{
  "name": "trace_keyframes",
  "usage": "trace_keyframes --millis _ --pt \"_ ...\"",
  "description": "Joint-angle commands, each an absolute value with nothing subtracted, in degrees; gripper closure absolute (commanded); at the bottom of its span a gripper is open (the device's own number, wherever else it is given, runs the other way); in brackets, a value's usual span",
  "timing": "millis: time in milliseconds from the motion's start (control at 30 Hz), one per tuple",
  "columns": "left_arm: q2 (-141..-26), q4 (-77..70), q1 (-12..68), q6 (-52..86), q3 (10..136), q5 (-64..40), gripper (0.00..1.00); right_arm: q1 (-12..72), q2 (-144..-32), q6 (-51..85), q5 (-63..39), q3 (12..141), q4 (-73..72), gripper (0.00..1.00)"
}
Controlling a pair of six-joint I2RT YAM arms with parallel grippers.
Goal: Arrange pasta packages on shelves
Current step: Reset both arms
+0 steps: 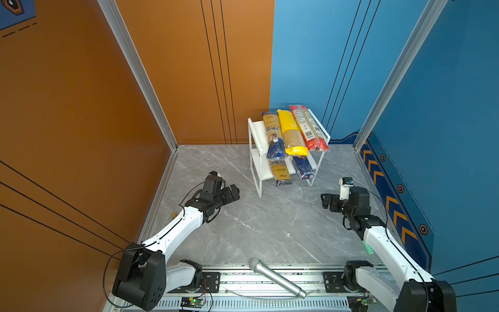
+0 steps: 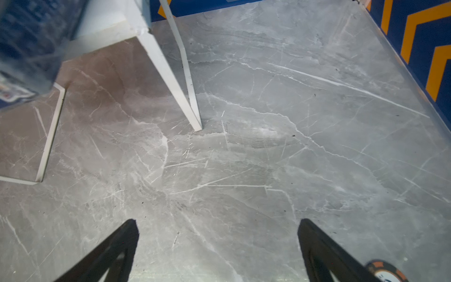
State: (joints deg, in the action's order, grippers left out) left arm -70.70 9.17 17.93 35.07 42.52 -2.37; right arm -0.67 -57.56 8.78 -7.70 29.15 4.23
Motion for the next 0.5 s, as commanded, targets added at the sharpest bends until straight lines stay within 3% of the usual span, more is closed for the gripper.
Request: trace_keyframes --millis 0,467 --pt "-69.7 5.6 17.5 29.3 42.6 0.3 0.02 -2.8 -58.9 10.6 -10.6 28.1 0.8 0.0" --pt "-63.6 0.9 15.0 16.2 40.1 8.6 0.02 -7.7 -67.8 11.0 -14.3 28.4 -9.1 0.0"
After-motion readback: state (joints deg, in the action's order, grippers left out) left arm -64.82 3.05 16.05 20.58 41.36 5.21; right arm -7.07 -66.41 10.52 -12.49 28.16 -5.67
